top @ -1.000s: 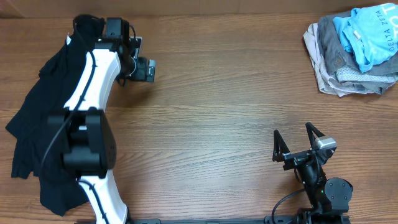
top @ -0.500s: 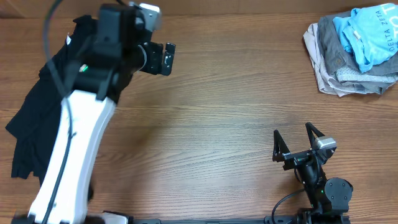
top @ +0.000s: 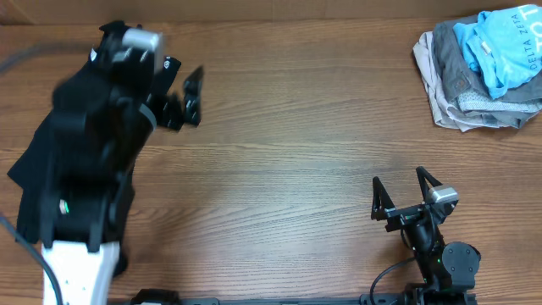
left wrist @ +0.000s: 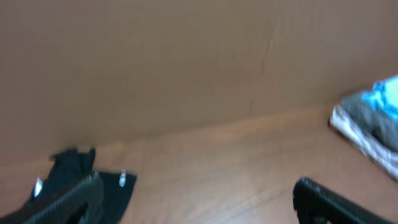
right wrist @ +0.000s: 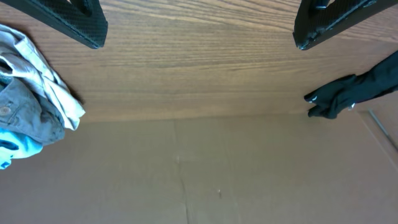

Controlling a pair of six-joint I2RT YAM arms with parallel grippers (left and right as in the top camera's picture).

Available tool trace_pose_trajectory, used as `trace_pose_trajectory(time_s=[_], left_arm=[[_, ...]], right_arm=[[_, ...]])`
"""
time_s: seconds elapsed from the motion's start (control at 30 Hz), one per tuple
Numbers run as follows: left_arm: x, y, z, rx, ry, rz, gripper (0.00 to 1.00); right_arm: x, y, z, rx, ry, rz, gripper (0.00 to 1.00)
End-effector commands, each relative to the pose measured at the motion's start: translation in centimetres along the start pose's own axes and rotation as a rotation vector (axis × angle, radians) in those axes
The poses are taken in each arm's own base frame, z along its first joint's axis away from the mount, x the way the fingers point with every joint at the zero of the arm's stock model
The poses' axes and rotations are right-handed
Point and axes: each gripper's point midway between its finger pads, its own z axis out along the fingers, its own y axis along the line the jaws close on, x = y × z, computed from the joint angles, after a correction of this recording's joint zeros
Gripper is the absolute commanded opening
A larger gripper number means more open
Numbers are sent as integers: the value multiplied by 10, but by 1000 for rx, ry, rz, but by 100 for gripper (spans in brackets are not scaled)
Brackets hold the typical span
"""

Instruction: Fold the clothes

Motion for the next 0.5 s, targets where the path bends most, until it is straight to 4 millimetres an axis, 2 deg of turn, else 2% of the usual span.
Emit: trace_pose_trajectory(time_s=[0.0, 0.27, 0.47], left_arm=[[60, -12, -5, 93, -9, -44, 100], [144, -14, -34, 57, -155, -7, 100], [183, 1, -44, -35, -219, -82, 100]], right_arm=[[0, -2, 0, 12, -10, 5, 100], [0, -2, 0, 12, -10, 5, 100], [0, -2, 0, 12, -10, 5, 100]])
